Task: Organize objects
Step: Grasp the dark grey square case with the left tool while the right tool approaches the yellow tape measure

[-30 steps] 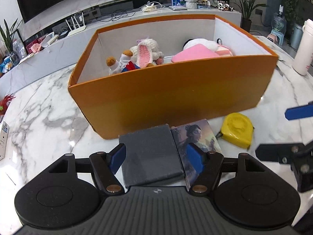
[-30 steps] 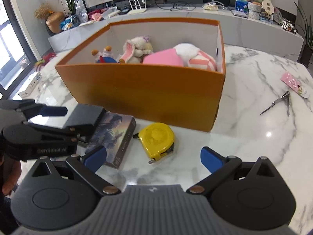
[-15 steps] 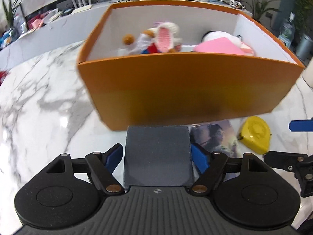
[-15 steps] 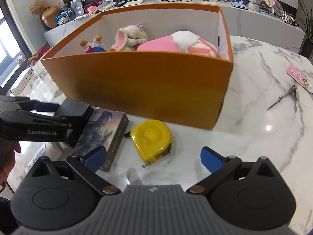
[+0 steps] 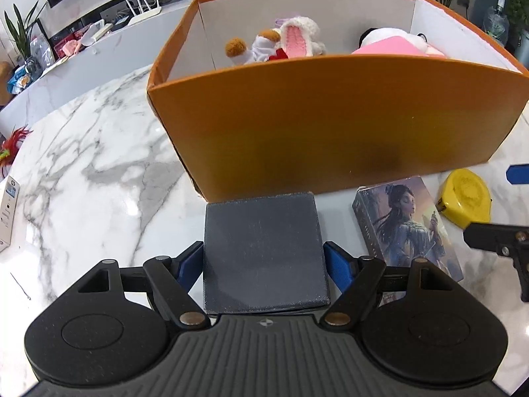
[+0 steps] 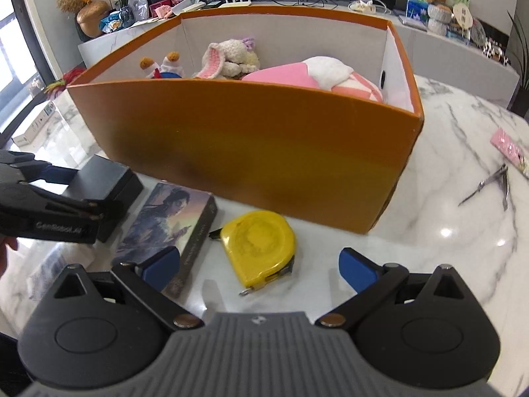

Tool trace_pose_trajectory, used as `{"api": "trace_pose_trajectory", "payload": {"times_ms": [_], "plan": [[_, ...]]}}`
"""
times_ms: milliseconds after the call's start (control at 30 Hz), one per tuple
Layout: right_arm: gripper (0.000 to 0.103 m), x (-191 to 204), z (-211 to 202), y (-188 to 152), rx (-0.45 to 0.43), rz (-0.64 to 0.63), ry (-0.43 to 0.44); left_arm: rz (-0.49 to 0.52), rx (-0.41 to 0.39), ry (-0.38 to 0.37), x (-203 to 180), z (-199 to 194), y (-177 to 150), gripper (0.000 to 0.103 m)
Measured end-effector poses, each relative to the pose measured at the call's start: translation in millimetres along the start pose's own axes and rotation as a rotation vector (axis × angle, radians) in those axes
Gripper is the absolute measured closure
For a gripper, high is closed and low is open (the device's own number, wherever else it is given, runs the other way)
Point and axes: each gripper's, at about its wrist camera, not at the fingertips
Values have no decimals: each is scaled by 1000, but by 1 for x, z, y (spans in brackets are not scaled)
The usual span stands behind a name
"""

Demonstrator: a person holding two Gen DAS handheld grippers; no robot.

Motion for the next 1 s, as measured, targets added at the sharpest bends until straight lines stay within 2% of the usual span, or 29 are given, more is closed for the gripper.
{"api": "trace_pose_trajectory", "payload": {"times_ms": [167,333,500,733,1000], "plan": [[1,1,13,6,15,-30,-4,-50,39,-34,8,8,0,12],[1,6,19,5,44,-133,-90,-83,48,-48,14,10,1,12],[2,3,28,5,57,-157,-18,-118,67,-48,17,11,3,12],[5,-5,36,11,69,-124,-4,-132,57,-43,19,11,0,8],[1,-8,37,11,53,-95,-13,-175,48,-15,15,9,-3,5]]}}
Point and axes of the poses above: each gripper's, at about its wrist camera, not at the fingertips, and z roughly the way its jaws point, x to its left, y to its top, and after that the axes turned 10 degrees about y, right-handed
